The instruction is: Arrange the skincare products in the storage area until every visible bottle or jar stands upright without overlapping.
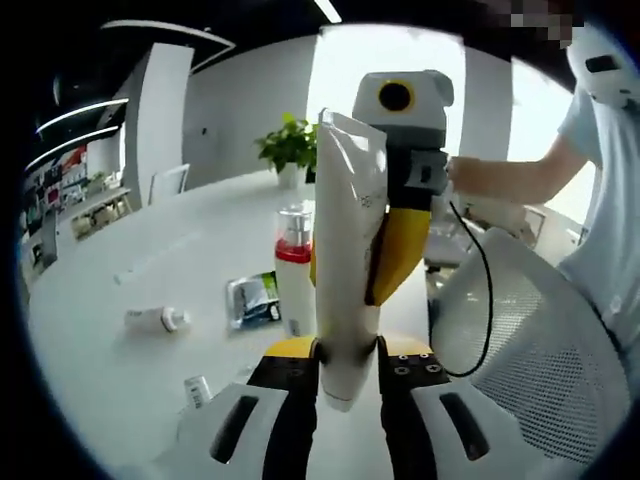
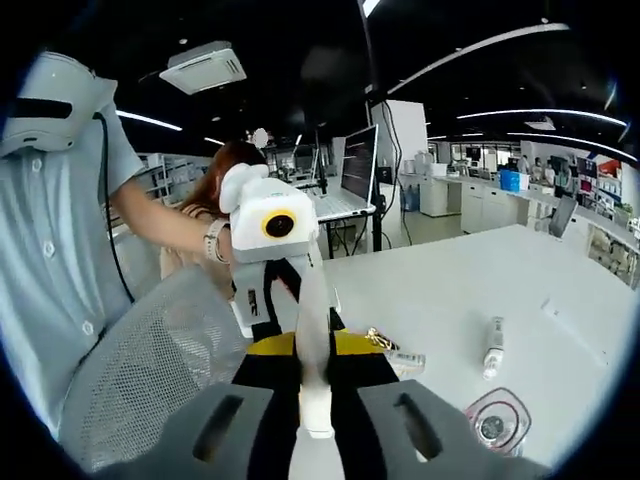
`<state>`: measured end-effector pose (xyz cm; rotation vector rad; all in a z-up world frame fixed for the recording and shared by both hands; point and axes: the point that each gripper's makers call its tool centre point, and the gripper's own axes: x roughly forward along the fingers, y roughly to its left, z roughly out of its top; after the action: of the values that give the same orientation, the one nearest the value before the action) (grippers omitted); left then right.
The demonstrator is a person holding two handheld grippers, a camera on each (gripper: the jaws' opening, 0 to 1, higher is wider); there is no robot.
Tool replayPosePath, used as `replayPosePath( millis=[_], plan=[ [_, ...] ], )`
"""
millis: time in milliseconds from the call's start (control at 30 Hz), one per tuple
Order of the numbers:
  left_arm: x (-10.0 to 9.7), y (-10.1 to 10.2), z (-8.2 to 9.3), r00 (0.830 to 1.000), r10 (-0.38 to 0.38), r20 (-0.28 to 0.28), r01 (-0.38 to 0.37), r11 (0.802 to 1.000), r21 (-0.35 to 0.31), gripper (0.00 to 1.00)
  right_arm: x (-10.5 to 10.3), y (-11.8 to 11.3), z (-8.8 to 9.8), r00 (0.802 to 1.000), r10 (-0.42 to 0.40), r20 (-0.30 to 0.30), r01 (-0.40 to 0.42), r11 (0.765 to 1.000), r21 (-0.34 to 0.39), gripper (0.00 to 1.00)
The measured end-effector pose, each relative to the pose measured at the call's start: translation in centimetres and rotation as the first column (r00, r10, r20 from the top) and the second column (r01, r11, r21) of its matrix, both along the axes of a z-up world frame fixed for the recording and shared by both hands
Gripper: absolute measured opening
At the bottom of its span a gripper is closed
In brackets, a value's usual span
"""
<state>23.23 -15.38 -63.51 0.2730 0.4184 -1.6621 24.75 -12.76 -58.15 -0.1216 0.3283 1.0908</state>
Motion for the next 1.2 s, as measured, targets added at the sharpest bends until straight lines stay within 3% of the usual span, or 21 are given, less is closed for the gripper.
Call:
replayPosePath(
  millis=[200,367,500,633,700,800,933,967,1100,1167,1200],
  plan=[
    [0.0,0.0,-0.7,0.999,0.027,0.019,-0.026,1.000,-0.016,0.15,-0.3,0.2,-0.7,0.999,0.051,-0.001,-0.051,0.999,-0.017,0.09],
    [-0.5,-0.2,-1.6,1.000,0.030,0.006,-0.030,1.000,0.010,0.11,-1.0,0.6,-1.8,0.995,0.093,-0.022,-0.095,0.992,-0.087,0.11],
    [-0.4,-0.3,-2.0,0.998,0.042,0.047,-0.043,0.999,0.018,0.09,-1.0,0.3,-2.3,0.995,0.092,-0.037,-0.096,0.986,-0.134,0.14],
    [-0.4,-0.5,-1.8,0.998,0.043,0.042,-0.043,0.999,0.008,0.08,-1.1,0.0,-2.4,0.992,0.098,-0.080,-0.114,0.967,-0.226,0.15],
    [-0.3,-0.7,-1.7,0.997,0.054,0.051,-0.055,0.998,0.006,0.08,-0.8,-0.3,-2.7,0.993,0.094,-0.076,-0.112,0.951,-0.289,0.17],
    [-0.3,-0.8,-1.7,0.997,0.057,0.057,-0.057,0.998,0.010,0.08,-1.1,-0.4,-3.0,0.986,0.114,-0.120,-0.151,0.916,-0.371,0.17],
    [-0.3,-0.8,-1.6,0.997,0.066,0.044,-0.066,0.998,0.002,0.08,-1.0,-0.3,-2.8,0.980,0.149,-0.131,-0.193,0.865,-0.464,0.17],
    [-0.2,-0.7,-1.8,0.997,0.065,0.050,-0.066,0.998,0.006,0.08,-1.1,-0.4,-2.8,0.975,0.159,-0.152,-0.215,0.841,-0.496,0.16],
    [-0.3,-0.3,-2.4,0.997,0.065,0.053,-0.067,0.997,0.032,0.08,-0.7,0.4,-1.4,0.970,0.177,-0.167,-0.238,0.829,-0.506,0.17],
    [-0.4,-0.2,-2.3,0.996,0.067,0.052,-0.068,0.997,0.026,0.08,-1.0,0.2,-1.0,0.961,0.186,-0.207,-0.271,0.796,-0.542,0.17],
    [-0.3,-0.2,-2.3,0.996,0.070,0.053,-0.072,0.997,0.026,0.08,-1.0,-0.1,-1.0,0.956,0.184,-0.229,-0.285,0.767,-0.574,0.17]
  ],
)
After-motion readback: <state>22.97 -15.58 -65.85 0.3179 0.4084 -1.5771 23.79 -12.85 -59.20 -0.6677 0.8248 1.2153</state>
